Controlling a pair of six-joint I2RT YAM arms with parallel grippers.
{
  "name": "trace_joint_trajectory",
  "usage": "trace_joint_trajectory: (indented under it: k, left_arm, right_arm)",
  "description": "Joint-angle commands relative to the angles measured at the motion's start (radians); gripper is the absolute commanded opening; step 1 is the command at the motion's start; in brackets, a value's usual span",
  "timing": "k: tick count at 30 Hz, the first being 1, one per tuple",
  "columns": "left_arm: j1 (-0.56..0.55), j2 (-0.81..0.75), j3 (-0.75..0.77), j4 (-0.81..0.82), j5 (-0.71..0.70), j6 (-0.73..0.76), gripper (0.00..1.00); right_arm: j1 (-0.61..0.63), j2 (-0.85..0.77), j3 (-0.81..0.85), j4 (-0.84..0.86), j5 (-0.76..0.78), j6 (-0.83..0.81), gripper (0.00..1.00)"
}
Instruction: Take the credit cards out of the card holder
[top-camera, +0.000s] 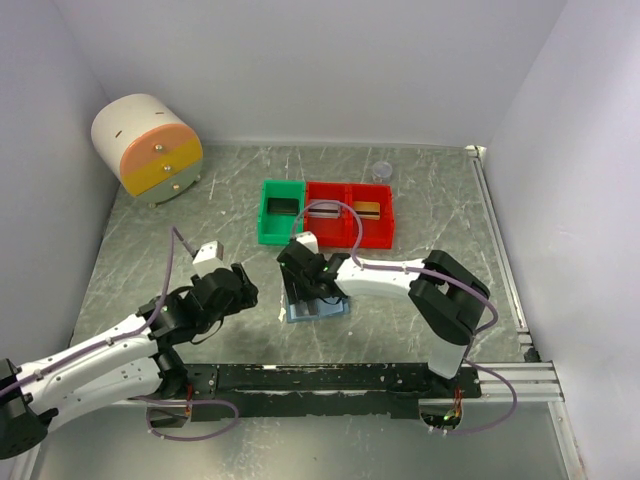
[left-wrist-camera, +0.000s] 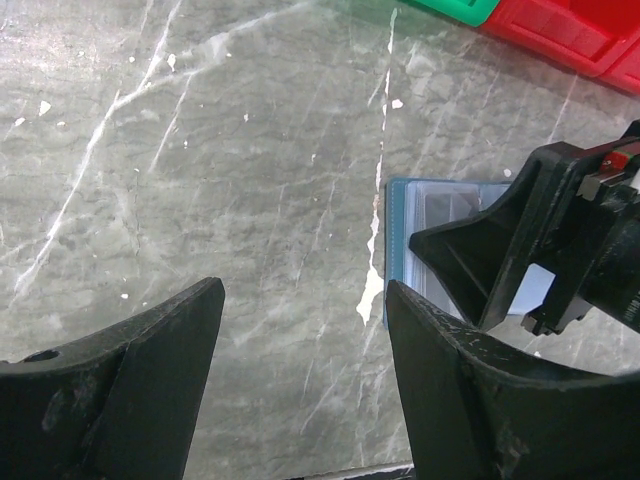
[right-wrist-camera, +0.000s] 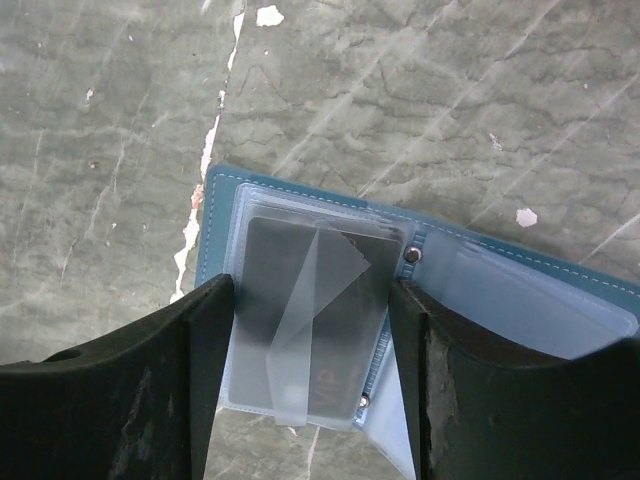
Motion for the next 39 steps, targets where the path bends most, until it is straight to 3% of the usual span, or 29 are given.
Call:
trace_joint_trajectory:
  k: [1, 6, 15, 32, 39]
  left_arm:
    - [0.004, 0.021, 0.001, 0.031, -0.010, 0.022, 0.78]
    - [0.003, 0.046, -0.006, 0.058, 0.015, 0.024, 0.78]
    - [0.004, 0.076, -0.004, 0.092, 0.046, 0.040, 0.77]
    - [0.004, 0.079, 0.007, 0.089, 0.058, 0.050, 0.77]
    - [0.004, 0.084, 0.017, 0.085, 0.059, 0.053, 0.77]
  right_arm:
    - [0.007, 0.000, -0.034, 0.005, -0.001, 0.023, 0.58]
    - [-0.017, -0.062, -0.120, 0.122, -0.088, 0.038, 0.51]
    - [-0.035, -0.061, -0.151, 0.144, -0.127, 0.035, 0.62]
    - [-0.035, -0.046, -0.130, 0.121, -0.111, 0.034, 0.68]
    - [-0.035, -0.032, -0.114, 0.102, -0.090, 0.042, 0.51]
